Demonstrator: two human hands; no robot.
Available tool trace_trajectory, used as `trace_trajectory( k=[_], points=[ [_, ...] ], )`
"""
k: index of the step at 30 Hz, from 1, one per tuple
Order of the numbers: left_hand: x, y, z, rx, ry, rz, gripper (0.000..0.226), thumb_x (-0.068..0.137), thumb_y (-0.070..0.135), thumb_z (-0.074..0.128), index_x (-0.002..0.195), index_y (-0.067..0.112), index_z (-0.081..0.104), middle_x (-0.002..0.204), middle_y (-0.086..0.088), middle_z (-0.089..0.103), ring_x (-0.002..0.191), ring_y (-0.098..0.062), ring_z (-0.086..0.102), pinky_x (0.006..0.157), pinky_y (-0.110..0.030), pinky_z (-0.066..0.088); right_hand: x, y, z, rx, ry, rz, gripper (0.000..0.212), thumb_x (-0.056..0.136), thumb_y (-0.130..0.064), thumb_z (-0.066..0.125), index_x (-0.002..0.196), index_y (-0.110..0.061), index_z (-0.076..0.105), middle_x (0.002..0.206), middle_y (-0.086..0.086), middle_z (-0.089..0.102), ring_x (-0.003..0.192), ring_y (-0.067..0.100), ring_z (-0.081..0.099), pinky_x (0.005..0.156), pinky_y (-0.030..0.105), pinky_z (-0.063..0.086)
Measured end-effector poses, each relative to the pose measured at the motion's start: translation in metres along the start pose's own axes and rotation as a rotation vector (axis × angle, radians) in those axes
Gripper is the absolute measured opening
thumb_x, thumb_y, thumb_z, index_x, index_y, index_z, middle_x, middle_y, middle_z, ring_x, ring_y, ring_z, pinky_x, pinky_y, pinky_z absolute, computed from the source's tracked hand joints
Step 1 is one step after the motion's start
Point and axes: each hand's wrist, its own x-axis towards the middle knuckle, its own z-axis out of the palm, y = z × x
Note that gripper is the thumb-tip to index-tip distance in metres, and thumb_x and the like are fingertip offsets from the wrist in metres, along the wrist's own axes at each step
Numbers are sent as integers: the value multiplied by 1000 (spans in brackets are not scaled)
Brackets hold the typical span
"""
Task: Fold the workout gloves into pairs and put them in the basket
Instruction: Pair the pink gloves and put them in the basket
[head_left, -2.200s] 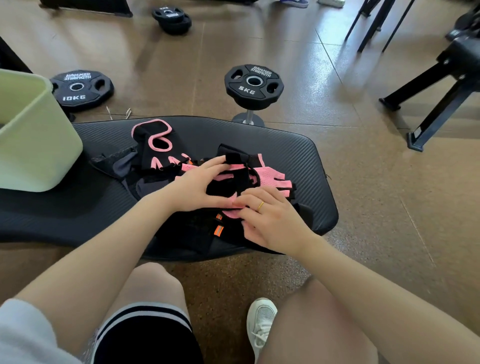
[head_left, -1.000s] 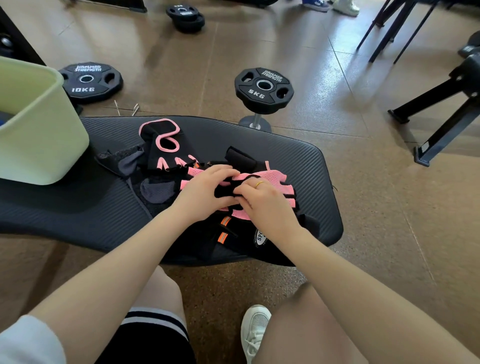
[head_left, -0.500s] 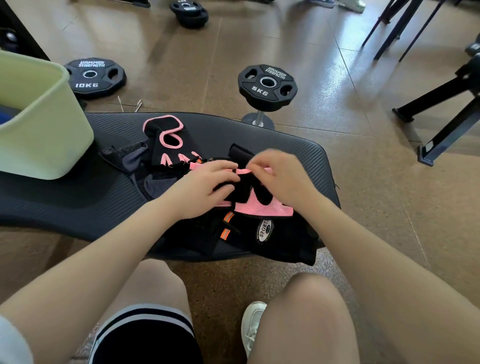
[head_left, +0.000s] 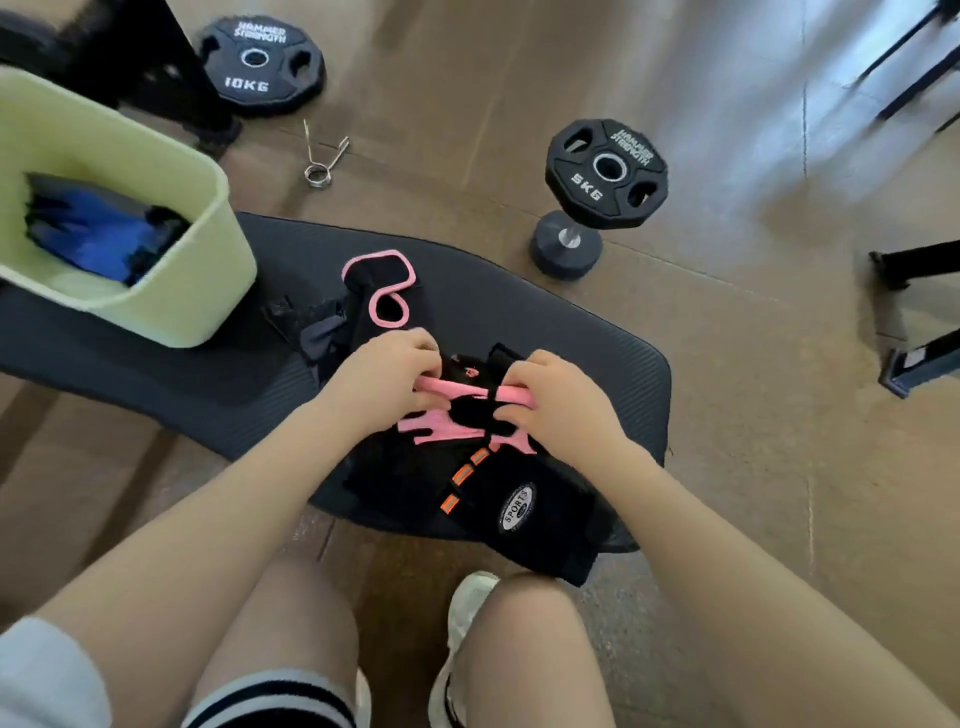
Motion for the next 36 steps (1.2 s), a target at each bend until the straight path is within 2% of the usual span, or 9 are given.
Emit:
trace_trajectory(
  k=[4, 8, 11, 15, 21, 24, 30, 33, 36],
  points=[
    [-18, 25, -69, -613, 16, -302, 13, 74, 19, 72, 74, 14, 61, 65, -1, 58, 58, -13, 51, 57, -28, 41, -7, -18, -68, 248, -45, 21, 8, 79, -25, 67, 85, -21, 66, 75, -15, 58, 74, 4, 54, 69, 21, 41],
    [-40, 49, -137, -1524, 75, -551, 14, 86, 26, 55, 89, 16, 65, 75, 0, 68, 68, -14, 61, 62, -25, 51, 0, -57, -138, 558, -232, 41, 6, 83, -18, 64, 85, -23, 62, 70, -15, 57, 63, 1, 51, 63, 19, 40],
    [-63, 47, -173, -1817, 150, -617, 42, 89, 48, 34, 112, 21, 56, 100, -1, 67, 94, -24, 62, 89, -40, 49, 16, -99, -166, 722, -319, 87, 12, 87, -11, 60, 94, -21, 61, 75, -11, 61, 57, -3, 55, 54, 12, 41],
    [-82, 18, -197, -1499, 331, -679, 27, 91, 15, 52, 114, 28, 48, 107, 2, 63, 95, -21, 63, 75, -30, 56, 48, -163, -160, 843, -435, 128, 21, 86, -7, 60, 107, -14, 64, 98, 0, 69, 91, 16, 65, 87, 30, 50],
    [-84, -63, -221, -1199, 583, -886, 47, 84, 0, 56, 120, 28, 44, 102, -4, 63, 98, -23, 62, 81, -41, 53, 116, -253, -120, 561, -473, 16, 38, 87, -30, 60, 123, -21, 54, 102, -2, 61, 95, 15, 58, 77, 26, 45],
    [-74, -116, -231, -1179, 563, -972, 53, 82, -1, 55, 127, 23, 43, 100, -13, 65, 91, -31, 65, 82, -49, 54, 156, -276, -94, 478, -565, 71, 59, 80, -40, 66, 133, -26, 43, 111, -1, 54, 105, 18, 53, 82, 26, 39],
    [-58, -193, -230, -1106, 522, -1080, 38, 76, 12, 54, 108, 29, 42, 108, -4, 64, 97, -23, 61, 88, -47, 50, 203, -316, -37, 328, -293, 52, 30, 85, -19, 61, 114, -12, 56, 110, 6, 64, 105, 26, 57, 79, 29, 39],
    [-49, -213, -221, -957, 453, -1065, 50, 73, 19, 54, 121, 19, 42, 116, -3, 60, 100, -22, 58, 89, -46, 50, 222, -326, -16, 241, -272, -24, 39, 87, -23, 58, 123, -10, 51, 117, 7, 61, 110, 26, 55, 85, 30, 40],
    [-43, -220, -215, -733, 366, -1084, 63, 77, 15, 55, 134, 8, 31, 136, -10, 36, 110, -28, 51, 90, -40, 47, 228, -328, 1, 95, -299, -91, 39, 91, -18, 52, 128, -8, 45, 126, 12, 52, 117, 28, 48, 96, 37, 41]
  ],
)
